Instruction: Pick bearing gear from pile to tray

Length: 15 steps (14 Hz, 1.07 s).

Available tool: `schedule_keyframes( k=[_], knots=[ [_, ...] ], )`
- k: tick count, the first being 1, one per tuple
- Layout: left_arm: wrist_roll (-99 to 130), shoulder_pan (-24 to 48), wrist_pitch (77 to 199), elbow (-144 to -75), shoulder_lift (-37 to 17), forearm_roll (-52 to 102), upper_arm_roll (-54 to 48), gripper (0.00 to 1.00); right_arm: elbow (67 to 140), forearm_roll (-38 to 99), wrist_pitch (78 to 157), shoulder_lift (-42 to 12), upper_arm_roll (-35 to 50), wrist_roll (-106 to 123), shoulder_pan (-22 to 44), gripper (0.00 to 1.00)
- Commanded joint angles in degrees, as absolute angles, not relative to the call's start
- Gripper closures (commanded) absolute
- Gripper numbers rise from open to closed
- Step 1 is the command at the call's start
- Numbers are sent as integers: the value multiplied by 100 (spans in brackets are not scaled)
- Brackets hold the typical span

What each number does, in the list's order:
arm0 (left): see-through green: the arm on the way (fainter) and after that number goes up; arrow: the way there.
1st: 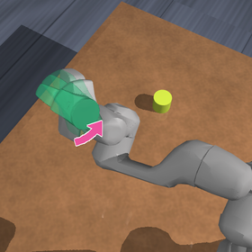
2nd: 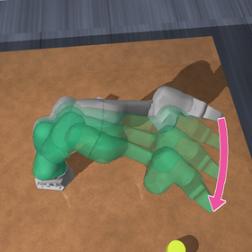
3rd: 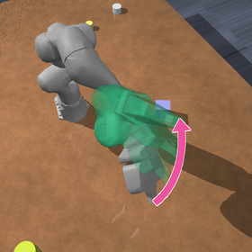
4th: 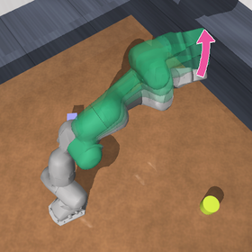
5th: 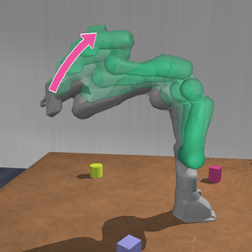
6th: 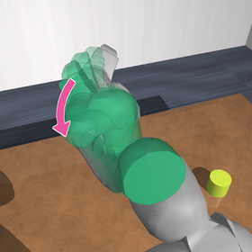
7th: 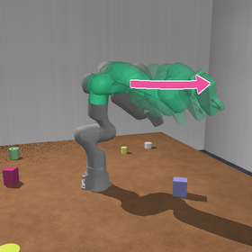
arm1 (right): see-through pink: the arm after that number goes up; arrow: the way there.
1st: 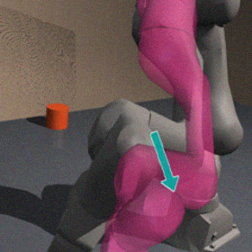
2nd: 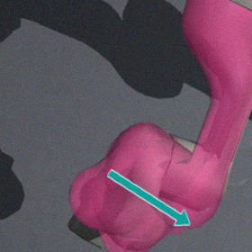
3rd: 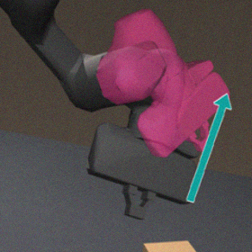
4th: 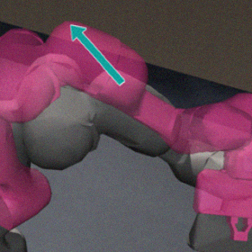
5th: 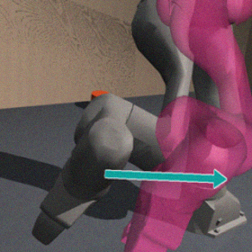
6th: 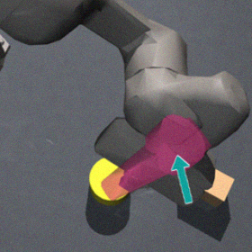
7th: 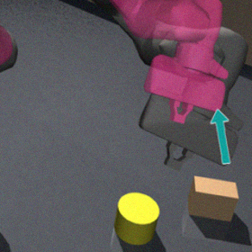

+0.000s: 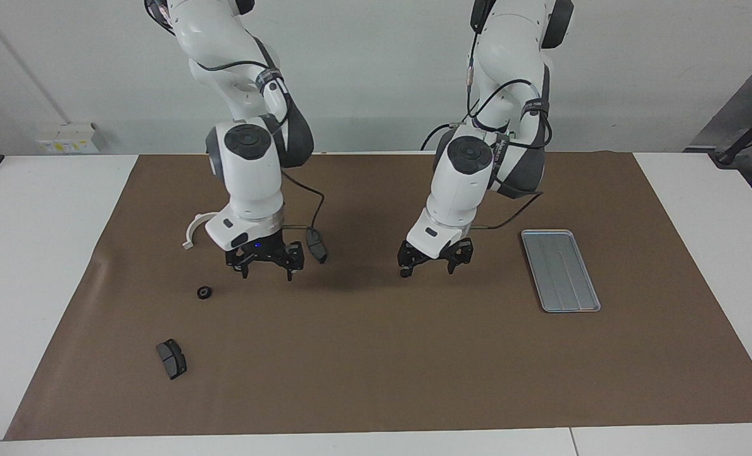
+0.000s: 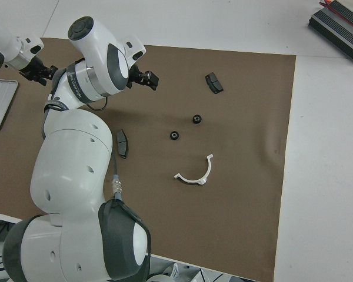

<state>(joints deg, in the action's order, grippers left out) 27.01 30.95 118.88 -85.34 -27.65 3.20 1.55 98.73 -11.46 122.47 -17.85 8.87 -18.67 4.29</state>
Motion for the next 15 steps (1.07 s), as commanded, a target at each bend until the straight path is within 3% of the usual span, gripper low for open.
schedule_keyframes(
  k=[1, 5, 8, 15],
  knots=[
    [2742, 3348, 12399, -8822, -2830, 264, 255, 0, 10212, -478, 12436, -1687, 380, -446, 396, 0],
    [2751, 3612, 12928, -9692, -2629, 264, 255, 0, 10967, 395, 13488, -1775, -412, 1675, 387, 0],
    [2987, 3743, 13113, -10247, -2435, 264, 237, 11, 11249, 413, 13623, -1881, -589, 2275, 334, 0],
    [3076, 3753, 13815, -10678, -2373, 264, 237, 30, 11610, 500, 13860, -1881, -606, 2512, 246, 0]
  ],
)
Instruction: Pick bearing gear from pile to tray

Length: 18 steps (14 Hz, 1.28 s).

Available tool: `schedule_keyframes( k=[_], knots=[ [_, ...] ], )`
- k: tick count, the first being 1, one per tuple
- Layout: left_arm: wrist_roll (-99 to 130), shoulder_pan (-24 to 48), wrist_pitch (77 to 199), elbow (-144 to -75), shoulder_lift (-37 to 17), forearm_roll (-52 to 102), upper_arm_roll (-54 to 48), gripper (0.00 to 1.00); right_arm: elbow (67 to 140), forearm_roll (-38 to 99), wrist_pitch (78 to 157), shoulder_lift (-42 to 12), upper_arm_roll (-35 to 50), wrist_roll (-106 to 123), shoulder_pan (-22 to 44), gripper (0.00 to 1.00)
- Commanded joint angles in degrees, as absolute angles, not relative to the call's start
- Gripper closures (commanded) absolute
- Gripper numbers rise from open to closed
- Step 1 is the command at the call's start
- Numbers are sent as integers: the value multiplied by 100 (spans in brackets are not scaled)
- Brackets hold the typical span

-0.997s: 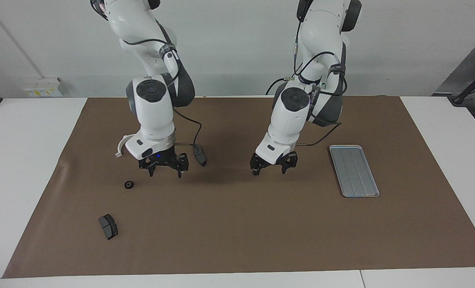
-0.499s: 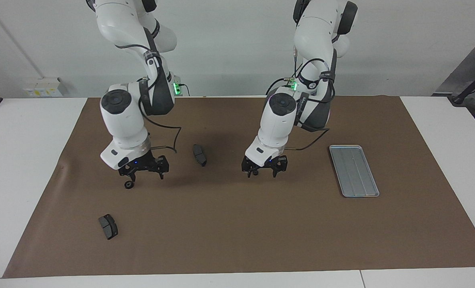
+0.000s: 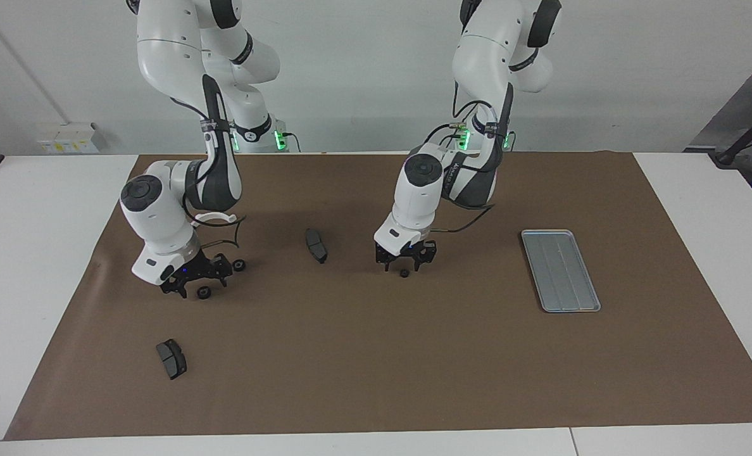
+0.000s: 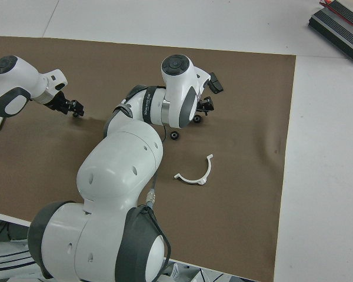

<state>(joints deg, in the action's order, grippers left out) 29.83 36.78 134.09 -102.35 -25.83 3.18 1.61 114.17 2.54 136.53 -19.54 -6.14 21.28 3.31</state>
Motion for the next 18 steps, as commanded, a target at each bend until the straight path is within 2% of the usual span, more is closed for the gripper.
schedule_keyframes(
  k=[1, 3, 9, 12, 14, 15, 18],
  knots=[
    [3067, 3744, 13921, -10714, -2356, 264, 237, 31, 11645, 675, 13860, -1881, -633, 2740, 203, 0],
    [3059, 3718, 13966, -10714, -2355, 264, 237, 32, 11681, 922, 13860, -1881, -703, 3005, 193, 1],
    [3041, 3744, 13939, -10740, -2382, 264, 237, 48, 11768, 932, 13913, -1881, -721, 3032, 202, 38],
    [3015, 3753, 13939, -10784, -2373, 264, 237, 60, 11769, 932, 13991, -1890, -721, 3006, 211, 64],
    [3006, 3744, 13939, -10793, -2373, 264, 237, 65, 11760, 932, 14097, -1907, -712, 2866, 220, 94],
    [3006, 3744, 13931, -10802, -2364, 264, 237, 68, 11742, 932, 14098, -1916, -712, 2726, 237, 100],
    [3006, 3744, 13922, -10802, -2364, 264, 237, 82, 11567, 932, 13888, -1855, -712, 2488, 281, 100]
  ],
)
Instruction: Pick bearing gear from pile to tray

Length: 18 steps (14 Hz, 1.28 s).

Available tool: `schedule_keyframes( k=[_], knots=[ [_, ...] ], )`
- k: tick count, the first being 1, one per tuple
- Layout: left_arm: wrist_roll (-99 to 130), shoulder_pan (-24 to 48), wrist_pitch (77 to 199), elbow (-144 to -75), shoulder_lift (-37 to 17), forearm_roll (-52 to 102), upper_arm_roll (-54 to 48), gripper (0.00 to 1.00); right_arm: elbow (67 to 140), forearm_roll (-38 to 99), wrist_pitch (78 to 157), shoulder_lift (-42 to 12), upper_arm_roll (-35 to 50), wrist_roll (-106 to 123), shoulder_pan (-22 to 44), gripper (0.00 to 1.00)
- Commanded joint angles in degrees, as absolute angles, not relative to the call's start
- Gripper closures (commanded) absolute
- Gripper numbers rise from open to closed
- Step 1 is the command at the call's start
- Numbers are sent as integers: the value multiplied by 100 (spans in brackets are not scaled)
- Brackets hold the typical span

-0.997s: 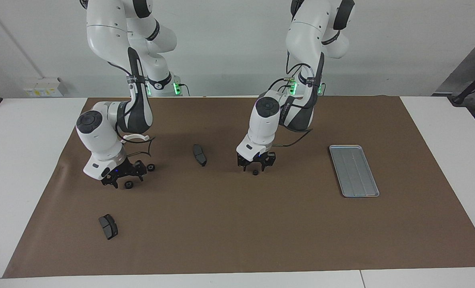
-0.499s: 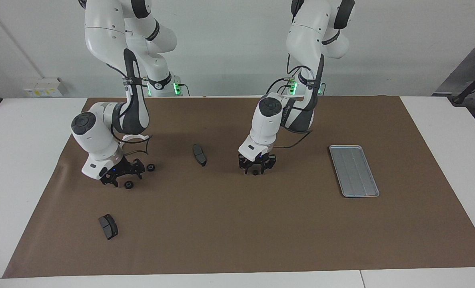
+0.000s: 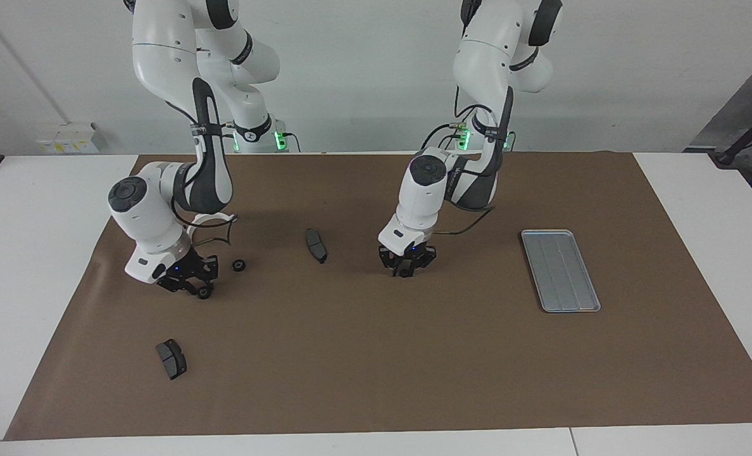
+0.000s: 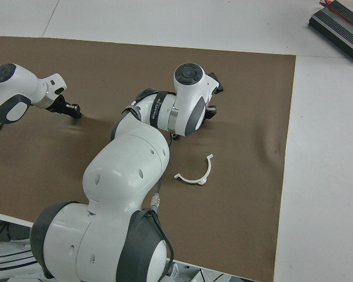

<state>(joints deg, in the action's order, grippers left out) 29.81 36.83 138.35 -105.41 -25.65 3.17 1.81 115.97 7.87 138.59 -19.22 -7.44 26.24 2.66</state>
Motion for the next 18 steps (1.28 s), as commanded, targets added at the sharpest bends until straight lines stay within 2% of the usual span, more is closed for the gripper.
schedule_keyframes(
  k=[1, 3, 6, 8, 10, 13, 16, 18],
  knots=[
    [3006, 3735, 13904, -10810, -2356, 264, 237, 89, 11401, 923, 13617, -1828, -695, 2383, 281, 100],
    [3006, 3718, 13852, -10793, -2355, 264, 237, 100, 10997, 871, 13037, -1793, -651, 2059, 290, 100],
    [2980, 3517, 13388, -10365, -2382, 264, 299, 100, 10469, 817, 12386, -1784, -554, 1286, 448, 100],
    [2753, 2903, 12826, -9977, -2286, 272, 264, 100, 10345, 774, 12252, -1767, -256, 654, 457, 100],
    [2017, 2271, 12368, -9958, -1979, 334, 255, 100, 10327, 730, 12252, -1714, 191, -215, 466, 100],
    [778, 1313, 12173, -10194, -1776, 351, 264, 100, 10100, 204, 12392, -1775, 1034, -1980, 466, 100],
    [-454, 591, 12418, -10826, -1539, 352, 281, 100, 10002, 45, 12787, -1915, 1773, -3765, 606, 100],
    [-606, 413, 12996, -11449, -1363, 352, 290, 100, 10002, -349, 12972, -2056, 2125, -4680, 668, 100]
  ],
)
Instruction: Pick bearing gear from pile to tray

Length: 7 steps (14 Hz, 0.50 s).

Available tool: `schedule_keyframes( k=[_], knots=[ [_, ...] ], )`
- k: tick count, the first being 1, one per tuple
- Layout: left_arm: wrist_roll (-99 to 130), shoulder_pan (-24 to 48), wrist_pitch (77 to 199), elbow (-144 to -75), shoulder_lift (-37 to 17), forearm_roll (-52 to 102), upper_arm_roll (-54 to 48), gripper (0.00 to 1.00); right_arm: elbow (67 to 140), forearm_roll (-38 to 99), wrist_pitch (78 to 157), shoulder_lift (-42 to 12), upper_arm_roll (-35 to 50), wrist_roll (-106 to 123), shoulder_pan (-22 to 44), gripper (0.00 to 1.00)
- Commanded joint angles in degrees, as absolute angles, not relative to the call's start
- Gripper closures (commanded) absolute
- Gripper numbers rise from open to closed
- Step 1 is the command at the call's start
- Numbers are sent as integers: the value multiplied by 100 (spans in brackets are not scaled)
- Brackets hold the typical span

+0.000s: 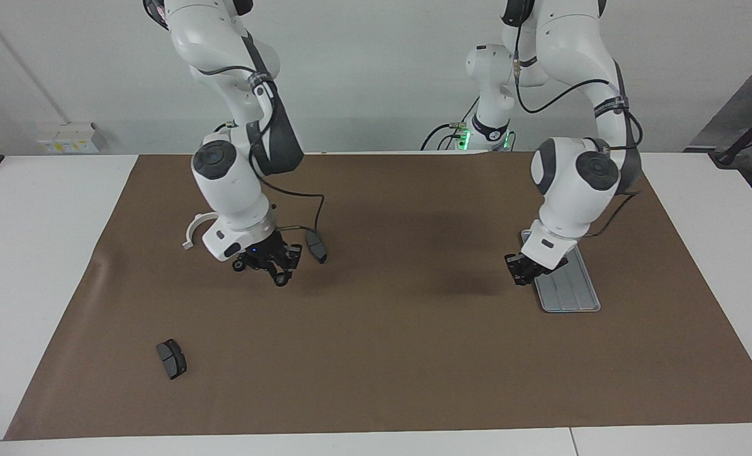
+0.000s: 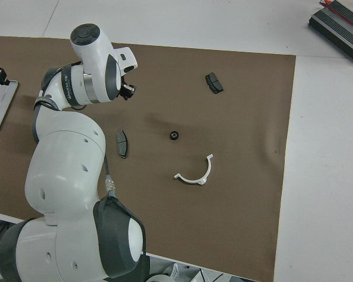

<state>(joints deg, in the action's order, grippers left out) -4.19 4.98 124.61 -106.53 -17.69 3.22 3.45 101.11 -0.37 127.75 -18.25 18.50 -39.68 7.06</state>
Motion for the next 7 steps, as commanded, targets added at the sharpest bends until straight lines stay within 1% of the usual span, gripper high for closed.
schedule_keyframes(
  k=[1, 2, 3, 4, 5, 6, 7],
  knots=[
    [-606, 404, 13330, -11757, -1284, 352, 299, 100, 9967, -604, 13068, -2187, 2371, -5050, 677, 100],
    [-580, 404, 13577, -11960, -1257, 360, 290, 96, 9854, -989, 13078, -2441, 2617, -5524, 729, 100],
    [-554, 404, 13657, -12032, -1239, 360, 290, 81, 9661, -1637, 13069, -2757, 2784, -6172, 834, 100],
    [-545, 413, 13658, -12024, -1239, 360, 290, 56, 9442, -2287, 13052, -3064, 2925, -6770, 913, 100],
    [-554, 413, 13667, -12015, -1239, 360, 290, 26, 9274, -2816, 13043, -3346, 3127, -7316, 931, 100],
    [-554, 413, 13667, -11962, -1257, 360, 290, 13, 9194, -3213, 13052, -3557, 3329, -7739, 932, 100],
    [-554, 422, 13658, -11892, -1283, 360, 290, 8, 9185, -3469, 13078, -3664, 3383, -7978, 940, 100]
  ],
)
